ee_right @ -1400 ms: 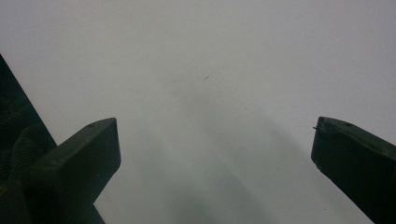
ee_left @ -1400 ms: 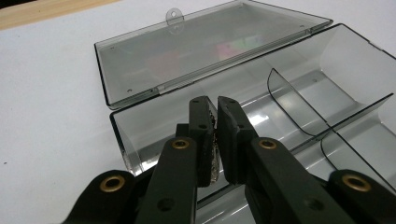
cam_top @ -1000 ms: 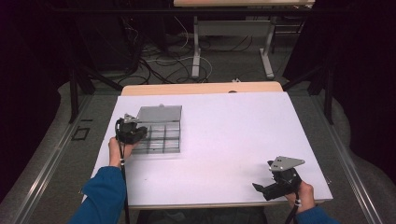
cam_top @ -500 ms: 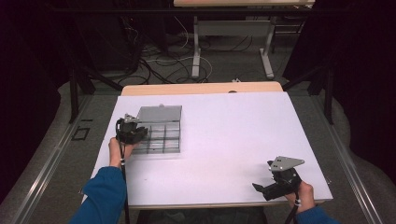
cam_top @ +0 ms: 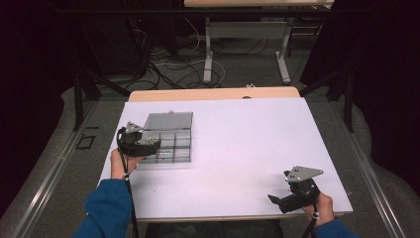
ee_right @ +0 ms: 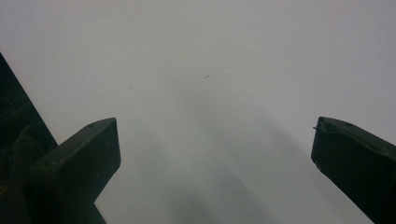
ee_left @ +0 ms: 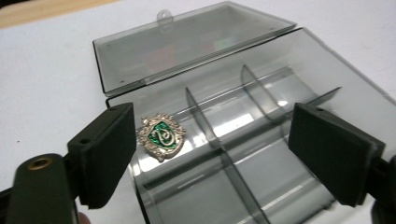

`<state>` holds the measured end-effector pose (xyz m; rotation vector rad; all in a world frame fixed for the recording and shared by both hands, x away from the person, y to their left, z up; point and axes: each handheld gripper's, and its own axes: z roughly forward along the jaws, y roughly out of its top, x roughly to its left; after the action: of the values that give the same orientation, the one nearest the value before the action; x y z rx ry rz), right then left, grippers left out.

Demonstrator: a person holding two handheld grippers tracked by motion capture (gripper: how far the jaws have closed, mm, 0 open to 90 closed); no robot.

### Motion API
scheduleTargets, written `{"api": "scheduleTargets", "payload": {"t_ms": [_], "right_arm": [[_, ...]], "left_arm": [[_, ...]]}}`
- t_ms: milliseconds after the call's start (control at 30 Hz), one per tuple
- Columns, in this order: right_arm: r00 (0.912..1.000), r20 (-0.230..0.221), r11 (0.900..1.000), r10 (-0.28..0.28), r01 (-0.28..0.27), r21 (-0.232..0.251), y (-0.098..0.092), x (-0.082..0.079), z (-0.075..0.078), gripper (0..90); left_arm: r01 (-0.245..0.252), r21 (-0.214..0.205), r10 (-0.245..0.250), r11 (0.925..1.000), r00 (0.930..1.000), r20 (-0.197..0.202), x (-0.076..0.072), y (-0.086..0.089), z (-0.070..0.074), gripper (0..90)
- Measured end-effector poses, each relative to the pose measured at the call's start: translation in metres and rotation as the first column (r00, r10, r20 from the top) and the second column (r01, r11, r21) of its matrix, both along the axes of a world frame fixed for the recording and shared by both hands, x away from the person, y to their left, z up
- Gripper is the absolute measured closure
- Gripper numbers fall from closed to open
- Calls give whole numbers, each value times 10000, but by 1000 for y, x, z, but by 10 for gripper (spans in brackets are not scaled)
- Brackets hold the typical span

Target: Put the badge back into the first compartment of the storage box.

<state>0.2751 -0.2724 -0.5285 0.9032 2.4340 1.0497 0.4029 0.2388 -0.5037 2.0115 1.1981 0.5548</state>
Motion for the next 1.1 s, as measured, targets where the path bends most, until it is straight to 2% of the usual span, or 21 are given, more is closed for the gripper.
{"api": "scheduleTargets", "payload": {"t_ms": [67, 267, 700, 767, 933, 1100], "right_arm": [[9999, -159, 10000, 2, -2, -35, 0, -1, 1, 9], [9999, -133, 10000, 4, -4, -5, 0, -1, 1, 9], [9999, -96, 9999, 93, -93, -44, -1, 0, 1, 9], [9999, -99, 10000, 88, -88, -46, -1, 0, 1, 9], [10000, -21, 10000, 35, -35, 12, 0, -1, 0, 9], [9999, -89, 10000, -64, 64, 38, 1, -1, 0, 9]], "left_arm": [[88, 114, -90, 9999, 9998, 156, -8, -3, 4, 89], [467, 401, -477, 9981, 9985, 249, -34, -11, 6, 6], [1288, 505, -1304, 9904, 9910, 301, -85, -17, 2, 4], [1343, 437, -1358, 9900, 9902, 327, -91, -17, 0, 5], [1622, 636, -1641, 9847, 9861, 265, -102, -17, -4, 5], [1721, 540, -1740, 9836, 9842, 327, -112, -16, -7, 5]]}}
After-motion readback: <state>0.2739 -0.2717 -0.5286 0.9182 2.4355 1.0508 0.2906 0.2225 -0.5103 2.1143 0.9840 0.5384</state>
